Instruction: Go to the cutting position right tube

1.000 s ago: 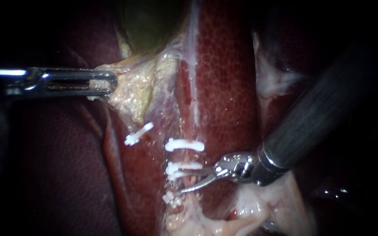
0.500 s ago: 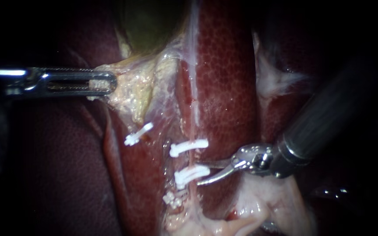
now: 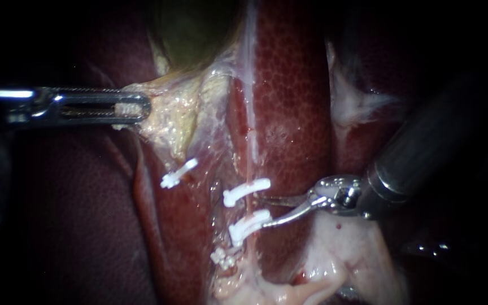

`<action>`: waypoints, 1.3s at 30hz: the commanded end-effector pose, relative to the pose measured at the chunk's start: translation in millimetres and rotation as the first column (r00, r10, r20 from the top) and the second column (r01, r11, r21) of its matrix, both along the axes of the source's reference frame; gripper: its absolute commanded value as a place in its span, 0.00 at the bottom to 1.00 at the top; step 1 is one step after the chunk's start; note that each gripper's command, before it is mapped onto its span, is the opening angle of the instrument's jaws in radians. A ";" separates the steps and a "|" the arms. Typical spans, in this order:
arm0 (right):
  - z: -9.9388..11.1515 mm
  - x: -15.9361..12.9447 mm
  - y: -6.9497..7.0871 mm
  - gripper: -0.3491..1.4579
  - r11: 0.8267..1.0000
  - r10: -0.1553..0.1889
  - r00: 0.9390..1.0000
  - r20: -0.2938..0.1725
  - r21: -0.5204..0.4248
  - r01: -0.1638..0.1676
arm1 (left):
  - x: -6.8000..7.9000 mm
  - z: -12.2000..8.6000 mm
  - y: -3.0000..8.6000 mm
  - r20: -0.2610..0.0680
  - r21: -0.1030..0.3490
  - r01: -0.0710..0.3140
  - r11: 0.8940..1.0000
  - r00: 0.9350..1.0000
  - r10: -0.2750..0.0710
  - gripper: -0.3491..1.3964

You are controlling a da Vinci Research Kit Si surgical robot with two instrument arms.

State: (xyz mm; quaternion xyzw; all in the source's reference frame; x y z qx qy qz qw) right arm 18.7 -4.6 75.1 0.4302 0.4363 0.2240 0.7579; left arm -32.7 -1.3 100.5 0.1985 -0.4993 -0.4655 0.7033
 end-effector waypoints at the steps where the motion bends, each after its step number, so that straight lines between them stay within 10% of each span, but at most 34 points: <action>1: 0.0 0.4 -0.2 0.65 1.000 0.000 1.000 0.000 0.000 0.000 | 0.0 0.0 0.0 -0.002 0.000 0.000 1.000 1.000 0.000 0.00; 39: -1.5 5.5 -2.6 0.70 0.998 -0.019 0.994 -0.110 0.064 0.026 | -0.1 0.1 0.0 -0.002 0.000 0.000 1.000 1.000 0.000 0.00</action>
